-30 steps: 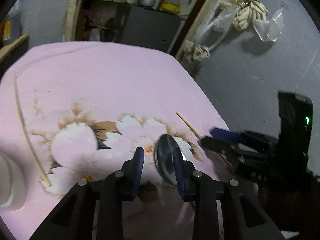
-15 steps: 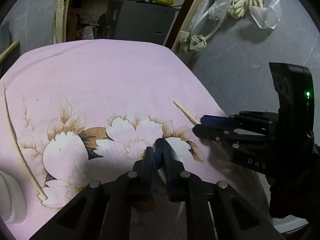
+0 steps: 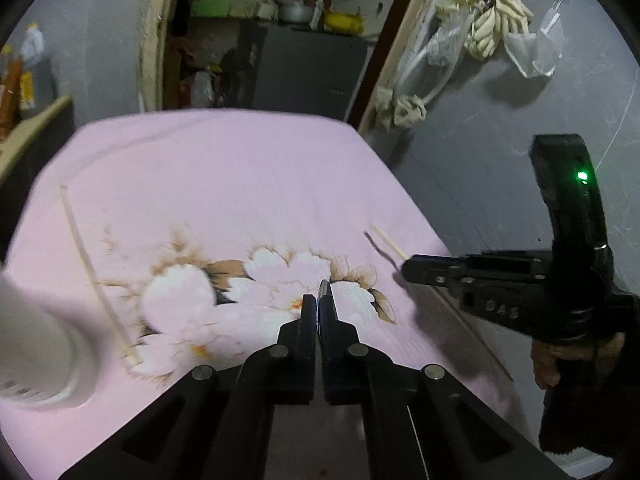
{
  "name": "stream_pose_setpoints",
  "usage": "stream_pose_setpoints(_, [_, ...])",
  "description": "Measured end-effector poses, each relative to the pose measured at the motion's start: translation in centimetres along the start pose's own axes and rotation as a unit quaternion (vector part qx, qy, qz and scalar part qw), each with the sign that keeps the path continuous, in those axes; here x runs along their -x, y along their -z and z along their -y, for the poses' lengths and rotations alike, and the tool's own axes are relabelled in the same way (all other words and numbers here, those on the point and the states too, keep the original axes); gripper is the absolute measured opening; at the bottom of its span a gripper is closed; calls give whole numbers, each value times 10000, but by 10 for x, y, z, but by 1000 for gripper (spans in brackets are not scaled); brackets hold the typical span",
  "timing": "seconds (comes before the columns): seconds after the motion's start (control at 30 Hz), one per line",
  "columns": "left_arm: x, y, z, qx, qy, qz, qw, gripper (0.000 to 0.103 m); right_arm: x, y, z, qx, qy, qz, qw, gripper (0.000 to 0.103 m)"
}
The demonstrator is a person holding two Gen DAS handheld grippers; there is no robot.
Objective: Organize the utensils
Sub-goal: 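Lift the spoon with the left tool while the right tool lifts the chopstick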
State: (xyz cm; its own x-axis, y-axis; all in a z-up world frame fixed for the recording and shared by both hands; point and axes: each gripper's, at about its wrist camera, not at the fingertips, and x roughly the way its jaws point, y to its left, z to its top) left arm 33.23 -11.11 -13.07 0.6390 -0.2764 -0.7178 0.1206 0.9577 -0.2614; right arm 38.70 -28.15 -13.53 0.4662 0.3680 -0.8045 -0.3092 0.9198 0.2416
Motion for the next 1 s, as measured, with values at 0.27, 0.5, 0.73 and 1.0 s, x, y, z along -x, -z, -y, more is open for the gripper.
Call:
stream_pose_setpoints(0.27, [69,-1,-3,-157,-376,662,9970,2,72,25,-24,-635,-135,1503,9865,4])
stream_pose_setpoints(0.5, [130,-14,-20,-109,-699,1224,9900,2,114,34,-78,-554,-197,2359,9700,4])
stream_pose_setpoints(0.73, [192,-28,-47,-22,-776,1740,9817,2,137,13,-136,-366,-519,2947,9535,4])
stream_pose_setpoints(1.0, [249,-47,-100,210,-1137,2209,9684,2,141,-23,-199,-211,-1101,3446,9320,4])
